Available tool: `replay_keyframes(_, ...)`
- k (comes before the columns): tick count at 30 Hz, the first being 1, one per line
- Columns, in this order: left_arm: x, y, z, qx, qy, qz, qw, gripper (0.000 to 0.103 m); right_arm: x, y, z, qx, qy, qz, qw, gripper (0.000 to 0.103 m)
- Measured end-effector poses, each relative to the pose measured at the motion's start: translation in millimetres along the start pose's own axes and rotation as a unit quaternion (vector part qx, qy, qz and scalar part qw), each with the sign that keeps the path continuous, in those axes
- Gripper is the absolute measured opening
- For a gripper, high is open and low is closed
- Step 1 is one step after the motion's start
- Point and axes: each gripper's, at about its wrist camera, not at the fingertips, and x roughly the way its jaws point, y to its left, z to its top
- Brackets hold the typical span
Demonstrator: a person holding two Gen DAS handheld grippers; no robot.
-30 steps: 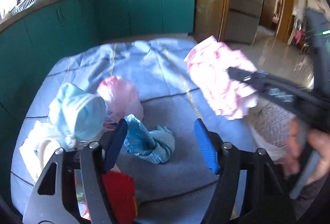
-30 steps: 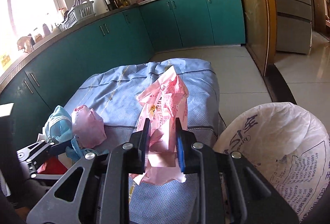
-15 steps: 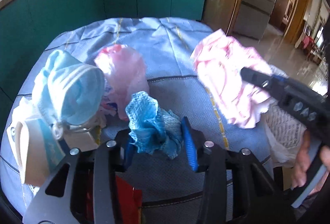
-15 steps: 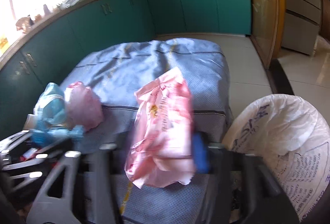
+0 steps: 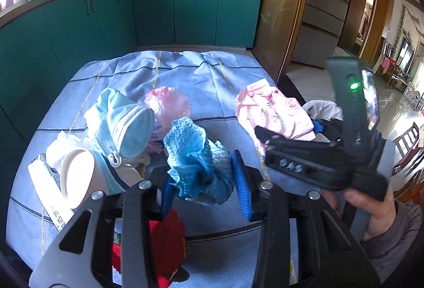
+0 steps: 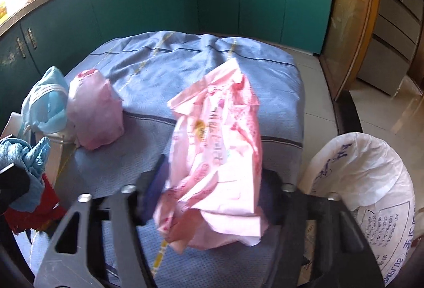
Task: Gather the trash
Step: 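Drop the pink wrapper into the wastebasket while the left gripper grasps the blue cloth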
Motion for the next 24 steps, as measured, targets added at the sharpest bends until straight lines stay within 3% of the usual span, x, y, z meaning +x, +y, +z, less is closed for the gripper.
replay_keyframes(3,-8.5,-2.2,-2.2,0.0,-0.012,0.003,0.9999,0.04,-6.5,0.0,-1.9,-0.001,-0.008,0.01,1.0,0.036)
replay_keyframes(9,-25.4,-1.5,-6.9,0.003,-0.03,0.01,0.9995,0.04,-53.2,-20.1,0.0,0.029,-0.094,0.028,0.995,0.034)
replay_keyframes(14,-32.4,0.0,-7.3,0.002,-0.036,0.011,0.9993,0.04,-100.1,-58.5,-12.8,0.062,-0.154,-0.06,0.984,0.034)
replay_keyframes(19,-39.9,-1.1,-7.4,0.002,-0.048,0.009,0.9988,0.04,-118.0,-119.4,-43.4,0.151,-0.136,-0.096,0.975,0.034)
replay_keyframes(20,-41.0,-1.2,-7.5,0.003,-0.05,0.009,0.9987,0.04,-117.1,-140.7,-57.5,0.171,-0.105,-0.133,0.971,0.034)
replay_keyframes(24,-42.0,-5.3,-6.8,0.01,-0.054,0.005,0.9985,0.04,-105.2,-160.1,-72.9,0.195,-0.052,-0.148,0.968,0.035)
